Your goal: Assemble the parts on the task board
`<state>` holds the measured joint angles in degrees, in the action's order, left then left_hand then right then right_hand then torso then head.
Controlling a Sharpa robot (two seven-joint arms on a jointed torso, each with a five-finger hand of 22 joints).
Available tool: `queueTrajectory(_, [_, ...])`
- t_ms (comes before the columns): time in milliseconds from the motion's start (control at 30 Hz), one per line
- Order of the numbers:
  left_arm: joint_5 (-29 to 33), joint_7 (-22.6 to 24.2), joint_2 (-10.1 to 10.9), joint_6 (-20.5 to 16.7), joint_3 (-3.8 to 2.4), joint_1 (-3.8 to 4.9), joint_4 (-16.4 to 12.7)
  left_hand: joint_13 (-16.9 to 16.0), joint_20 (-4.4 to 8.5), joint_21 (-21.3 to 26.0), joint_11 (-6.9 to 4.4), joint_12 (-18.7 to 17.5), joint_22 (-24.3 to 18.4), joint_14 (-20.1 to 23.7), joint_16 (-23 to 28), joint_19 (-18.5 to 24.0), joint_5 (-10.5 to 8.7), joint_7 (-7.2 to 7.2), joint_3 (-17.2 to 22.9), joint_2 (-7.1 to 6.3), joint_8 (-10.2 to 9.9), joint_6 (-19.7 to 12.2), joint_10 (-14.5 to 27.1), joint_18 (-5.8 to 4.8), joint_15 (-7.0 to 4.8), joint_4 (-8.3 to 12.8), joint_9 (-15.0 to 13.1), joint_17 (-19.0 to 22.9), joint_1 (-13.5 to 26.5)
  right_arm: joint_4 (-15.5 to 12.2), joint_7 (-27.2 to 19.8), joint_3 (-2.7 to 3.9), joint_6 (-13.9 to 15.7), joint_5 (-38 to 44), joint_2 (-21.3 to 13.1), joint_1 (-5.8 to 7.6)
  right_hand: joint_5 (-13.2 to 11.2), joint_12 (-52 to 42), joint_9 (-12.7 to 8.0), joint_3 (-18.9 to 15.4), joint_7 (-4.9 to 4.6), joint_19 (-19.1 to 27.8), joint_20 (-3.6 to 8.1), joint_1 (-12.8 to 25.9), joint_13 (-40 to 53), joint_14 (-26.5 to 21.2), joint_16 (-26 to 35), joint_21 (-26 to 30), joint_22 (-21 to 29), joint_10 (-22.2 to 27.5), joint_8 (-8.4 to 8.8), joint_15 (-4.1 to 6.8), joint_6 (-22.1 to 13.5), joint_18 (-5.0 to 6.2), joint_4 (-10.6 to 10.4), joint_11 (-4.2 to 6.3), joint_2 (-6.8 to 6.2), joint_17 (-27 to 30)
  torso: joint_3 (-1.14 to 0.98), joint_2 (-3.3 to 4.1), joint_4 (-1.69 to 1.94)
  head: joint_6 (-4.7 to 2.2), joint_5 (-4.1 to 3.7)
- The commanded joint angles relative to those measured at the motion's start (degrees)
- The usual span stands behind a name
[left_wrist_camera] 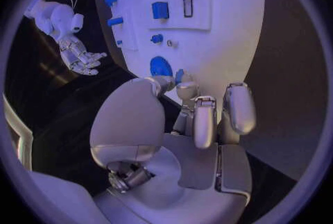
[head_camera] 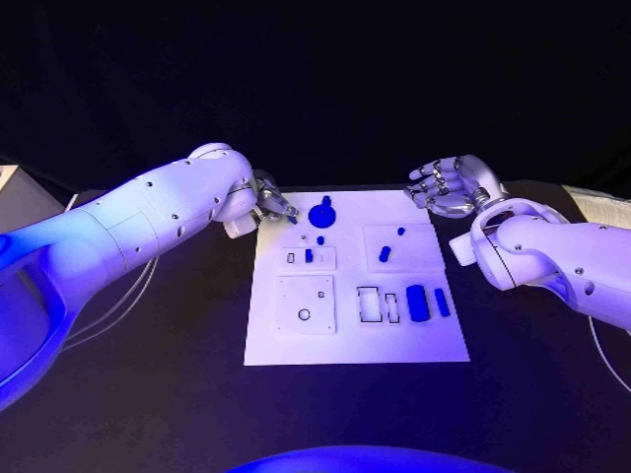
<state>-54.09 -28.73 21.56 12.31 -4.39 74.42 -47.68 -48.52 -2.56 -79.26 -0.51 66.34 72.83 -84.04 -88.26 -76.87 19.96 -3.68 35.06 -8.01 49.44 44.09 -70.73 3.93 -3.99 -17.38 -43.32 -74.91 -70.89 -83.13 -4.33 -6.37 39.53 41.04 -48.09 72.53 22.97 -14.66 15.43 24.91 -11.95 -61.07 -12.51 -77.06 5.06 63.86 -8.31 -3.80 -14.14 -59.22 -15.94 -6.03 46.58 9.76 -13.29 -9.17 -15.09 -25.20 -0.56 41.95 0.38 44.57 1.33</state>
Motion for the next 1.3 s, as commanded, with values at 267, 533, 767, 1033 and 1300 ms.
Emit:
queueTrajectory(267, [3.77,0.99,3.11,-2.01,-0.02,0.0,-5.58,-0.45,-0.04,-0.37,-0.17,0.41,0.98,-5.01,-0.35,-0.34,0.3,0.08,13.6,-1.6,0.35,0.52,-0.66,0.47,0.17,12.14,-0.74,-12.21,2.52,0.18,-0.54,0.02,-0.79,0.21,-0.12,0.01,0.29,0.2,-0.09,-0.1,-1.43,0.5,-0.03,0.01,-0.06,-0.02,0.22,0.05,0.06,-0.01,0.09,-0.3,-0.31,0.77,0.39,-0.23,0.08,0.06,0.0,-0.5,0.21,0.23,0.15])
queueTrajectory(533, [2.13,2.84,8.21,-4.73,0.05,-0.43,-14.15,-1.36,0.18,-1.35,-0.51,0.95,2.35,-5.42,-0.9,-1.49,0.66,0.4,15.97,-2.7,-0.12,1.99,-2.11,0.14,-0.13,14.15,-0.66,-13.33,4.0,0.49,-0.55,0.01,-0.81,0.21,-0.28,0.0,0.4,0.14,-0.11,-0.15,-1.44,0.45,-0.05,0.08,-0.4,0.09,0.4,0.02,0.52,-0.02,0.03,-0.32,-0.32,0.77,0.43,-0.25,0.13,0.3,0.07,-1.04,0.44,0.5,0.18])
queueTrajectory(767, [-1.28,3.7,12.56,-7.54,0.16,-1.53,-20.98,-1.49,0.23,-1.62,-0.58,1.01,2.75,-5.46,-0.96,-1.82,0.67,0.47,16.37,-2.87,-0.26,2.31,-2.39,0.04,-0.19,14.44,-0.61,-13.45,4.23,0.86,-0.63,0.01,-0.78,0.13,-0.48,-0.02,0.4,0.14,-0.11,-0.15,-1.44,0.45,-0.05,0.08,-0.4,0.09,0.4,0.02,0.52,-0.02,0.03,-0.32,-0.32,0.77,0.43,-0.25,0.13,0.3,0.13,-1.53,0.63,0.79,0.21])
queueTrajectory(1033, [-4.32,3.62,15.5,-11.64,0.42,-3.38,-26.25,-1.91,0.3,-1.98,-0.66,1.25,3.28,-5.52,-1.04,-2.26,0.6,0.56,16.81,-3.02,-0.39,2.72,-2.87,-0.09,-0.25,14.63,-0.56,-13.64,4.54,1.58,-0.68,0.0,-0.69,0.02,-0.55,-0.06,0.42,0.13,-0.12,-0.15,-1.44,0.45,-0.06,0.09,-0.45,0.1,0.43,0.01,0.59,-0.02,0.03,-0.32,-0.33,0.77,0.44,-0.26,0.15,0.34,0.3,-2.01,0.98,1.39,0.38])
queueTrajectory(1300, [-5.99,3.25,15.8,-13.59,1.2,-5.05,-27.53,-2.04,0.32,-2.12,-0.69,1.32,3.49,-5.55,-1.09,-2.43,0.58,0.59,16.95,-3.07,-0.43,2.84,-3.03,-0.15,-0.27,14.67,-0.54,-13.73,4.65,1.93,-0.8,0.0,-0.69,-0.03,-0.31,-0.11,0.46,0.14,-0.13,-0.13,-1.45,0.45,-0.06,0.08,-0.49,0.1,0.46,0.02,0.65,0.01,0.03,-0.33,-0.35,0.77,0.45,-0.26,0.18,0.37,0.28,-1.89,0.85,1.46,0.73])
